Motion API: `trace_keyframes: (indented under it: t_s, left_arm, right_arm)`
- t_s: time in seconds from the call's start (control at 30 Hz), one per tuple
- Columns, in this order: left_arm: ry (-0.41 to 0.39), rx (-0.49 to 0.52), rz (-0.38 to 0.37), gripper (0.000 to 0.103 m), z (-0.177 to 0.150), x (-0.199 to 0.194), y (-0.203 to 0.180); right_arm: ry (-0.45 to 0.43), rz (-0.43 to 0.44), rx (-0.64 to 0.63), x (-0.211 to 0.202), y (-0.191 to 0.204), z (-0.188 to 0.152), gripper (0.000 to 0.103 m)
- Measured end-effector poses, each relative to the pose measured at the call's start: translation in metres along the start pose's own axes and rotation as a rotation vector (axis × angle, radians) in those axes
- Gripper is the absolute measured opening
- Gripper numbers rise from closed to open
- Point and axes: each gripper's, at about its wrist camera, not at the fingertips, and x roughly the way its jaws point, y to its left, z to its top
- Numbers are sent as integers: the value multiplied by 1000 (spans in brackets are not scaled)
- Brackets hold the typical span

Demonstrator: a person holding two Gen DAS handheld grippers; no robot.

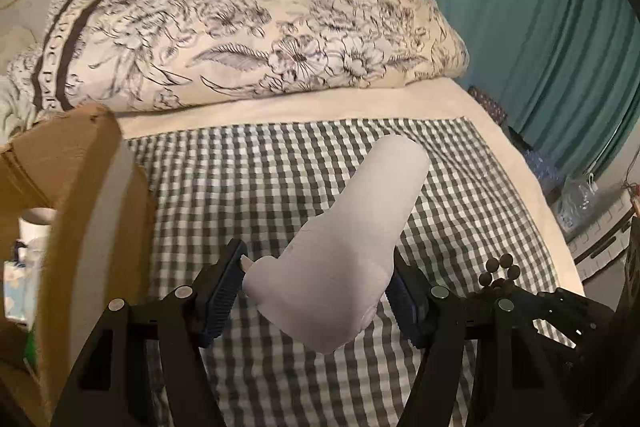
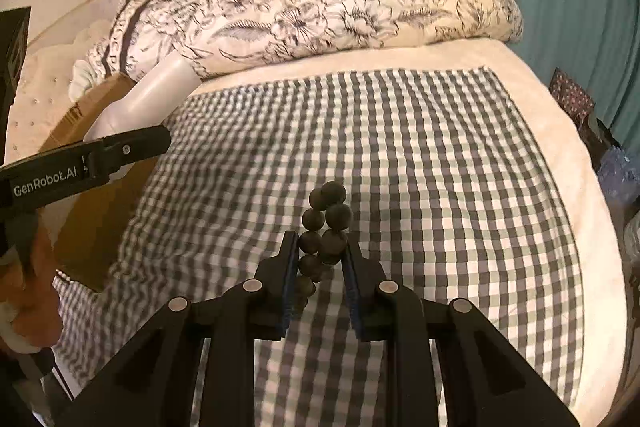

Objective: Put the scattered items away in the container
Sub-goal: 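Lift the white bottle and bead string and carry both over the box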

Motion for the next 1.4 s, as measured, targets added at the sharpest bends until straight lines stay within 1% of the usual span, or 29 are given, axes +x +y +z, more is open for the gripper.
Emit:
trace_keyframes:
  t_s: [0.47, 0.6, 0.83, 1.07, 1.2, 1.4]
  left_arm:
    - [-120, -16, 41, 68, -17, -96, 14]
    - [-153, -22, 56, 68, -25, -124, 18]
    - [-185, -31, 98, 68, -41, -161, 31]
    - [-215, -37, 146, 68, -50, -187, 50]
    - [-230, -33, 174, 68, -53, -199, 63]
    - [-248, -58, 206, 68, -52, -213, 90]
  right_arm:
    - [-112, 18, -22, -84, 38, -4, 21]
    - [-159, 38, -1, -111, 51, -11, 21]
    - [-199, 67, 3, -140, 69, -17, 21]
    - [-229, 82, -11, -156, 91, -12, 21]
    - [-236, 98, -24, -159, 105, -8, 21]
    - [-240, 126, -60, -158, 130, 1, 21]
